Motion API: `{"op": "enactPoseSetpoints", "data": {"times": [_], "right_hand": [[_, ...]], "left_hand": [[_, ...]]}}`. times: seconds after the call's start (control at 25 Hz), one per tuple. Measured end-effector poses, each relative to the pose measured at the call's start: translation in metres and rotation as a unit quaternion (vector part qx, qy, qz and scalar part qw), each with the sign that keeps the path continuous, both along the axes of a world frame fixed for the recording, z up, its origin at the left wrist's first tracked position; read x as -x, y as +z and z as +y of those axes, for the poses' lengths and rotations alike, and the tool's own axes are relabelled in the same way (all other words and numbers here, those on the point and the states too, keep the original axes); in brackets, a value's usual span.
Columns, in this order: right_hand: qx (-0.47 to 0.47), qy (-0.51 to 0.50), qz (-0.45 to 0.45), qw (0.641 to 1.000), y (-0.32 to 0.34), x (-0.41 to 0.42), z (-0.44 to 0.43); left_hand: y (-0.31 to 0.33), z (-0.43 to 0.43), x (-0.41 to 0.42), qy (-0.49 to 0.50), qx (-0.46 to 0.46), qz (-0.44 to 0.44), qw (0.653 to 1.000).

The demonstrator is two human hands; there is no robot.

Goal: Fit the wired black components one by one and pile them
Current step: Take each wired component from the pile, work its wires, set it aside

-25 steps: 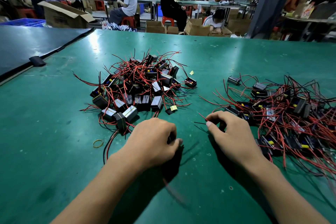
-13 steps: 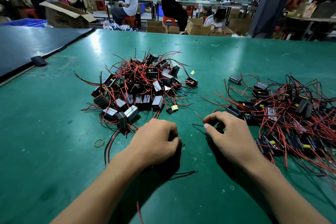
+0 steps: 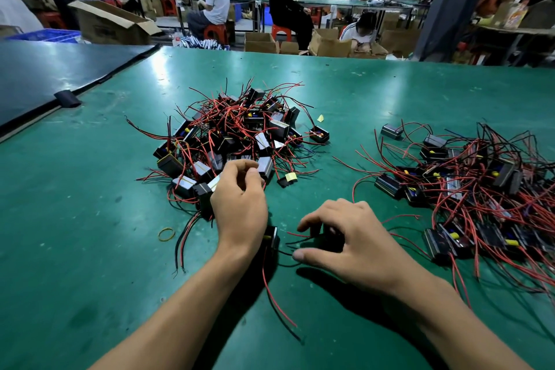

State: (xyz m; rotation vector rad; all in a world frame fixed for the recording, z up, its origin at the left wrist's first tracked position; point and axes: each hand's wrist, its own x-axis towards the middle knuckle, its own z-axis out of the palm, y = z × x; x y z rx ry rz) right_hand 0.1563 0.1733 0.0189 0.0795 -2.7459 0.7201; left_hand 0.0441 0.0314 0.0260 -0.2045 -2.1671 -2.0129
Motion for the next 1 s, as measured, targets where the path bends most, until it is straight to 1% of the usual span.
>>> {"op": "enactPoseSetpoints", "data": {"times": [0.08, 0.12, 0.2, 0.28, 0.32, 0.44, 0.48, 0.56, 0.6, 0.64, 0.68, 0.76, 0.8, 0.88, 0.92, 1.0], "right_hand": [[-0.041, 0.001, -0.010, 0.999, -0.001, 0.001, 0.001], [-0.056, -0.007, -0.008, 0.998, -0.002, 0.002, 0.002], [-0.082, -0.037, -0.001, 0.996, -0.002, 0.002, 0.007], [-0.105, -0.072, 0.000, 0.992, -0.003, 0.002, 0.011], [-0.113, -0.089, -0.003, 0.990, -0.004, 0.002, 0.014], [-0.127, -0.134, -0.004, 0.983, -0.006, 0.003, 0.020], [-0.128, -0.150, -0.001, 0.980, -0.007, 0.004, 0.022], [-0.121, -0.179, 0.007, 0.976, -0.010, 0.005, 0.026], [-0.107, -0.187, 0.018, 0.976, -0.011, 0.005, 0.028], [-0.077, -0.192, 0.037, 0.978, -0.012, 0.006, 0.029], [-0.026, -0.197, 0.063, 0.978, -0.012, 0.007, 0.032], [0.080, -0.209, 0.113, 0.968, -0.009, 0.007, 0.038], [0.108, -0.216, 0.121, 0.963, -0.006, 0.007, 0.041], [0.125, -0.223, 0.109, 0.961, -0.003, 0.005, 0.044], [0.124, -0.222, 0.102, 0.962, -0.002, 0.004, 0.046], [0.113, -0.216, 0.093, 0.966, 0.000, 0.000, 0.048]], "left_hand": [[0.002, -0.001, -0.002, -0.036, 0.009, 0.010, 0.999], [0.003, -0.003, -0.003, -0.069, 0.020, 0.019, 0.997], [0.005, -0.010, -0.003, -0.172, 0.061, 0.042, 0.982], [0.006, -0.020, -0.004, -0.272, 0.151, 0.061, 0.948], [0.006, -0.023, -0.003, -0.298, 0.197, 0.068, 0.931], [0.010, -0.029, 0.003, -0.321, 0.282, 0.094, 0.899], [0.011, -0.030, 0.004, -0.338, 0.307, 0.115, 0.882], [0.011, -0.029, 0.006, -0.374, 0.373, 0.174, 0.831], [0.009, -0.029, 0.007, -0.375, 0.399, 0.202, 0.812], [0.006, -0.028, 0.007, -0.365, 0.411, 0.223, 0.805], [0.004, -0.027, 0.006, -0.348, 0.417, 0.239, 0.805], [0.002, -0.024, 0.001, -0.300, 0.423, 0.263, 0.814], [0.002, -0.023, -0.002, -0.273, 0.423, 0.268, 0.821], [0.004, -0.022, -0.004, -0.216, 0.417, 0.272, 0.840], [0.006, -0.023, -0.004, -0.195, 0.423, 0.268, 0.843], [0.008, -0.025, -0.003, -0.183, 0.452, 0.246, 0.838]]}}
